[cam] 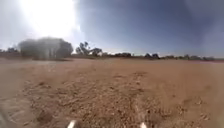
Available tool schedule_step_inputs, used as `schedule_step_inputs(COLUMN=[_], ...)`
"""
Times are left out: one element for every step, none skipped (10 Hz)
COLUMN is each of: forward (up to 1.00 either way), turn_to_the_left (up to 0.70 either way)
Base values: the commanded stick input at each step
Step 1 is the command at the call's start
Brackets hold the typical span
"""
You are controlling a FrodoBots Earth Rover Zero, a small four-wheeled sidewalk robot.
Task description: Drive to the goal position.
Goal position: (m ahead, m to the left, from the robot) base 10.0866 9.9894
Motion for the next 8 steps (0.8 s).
schedule_step_inputs(forward=[0.70, 0.70, 0.70, 0.70, 0.70, 0.70, 0.70, 0.70], turn_to_the_left=[0.00, 0.00, 0.00, 0.00, 0.00, 0.00, 0.00, 0.00])
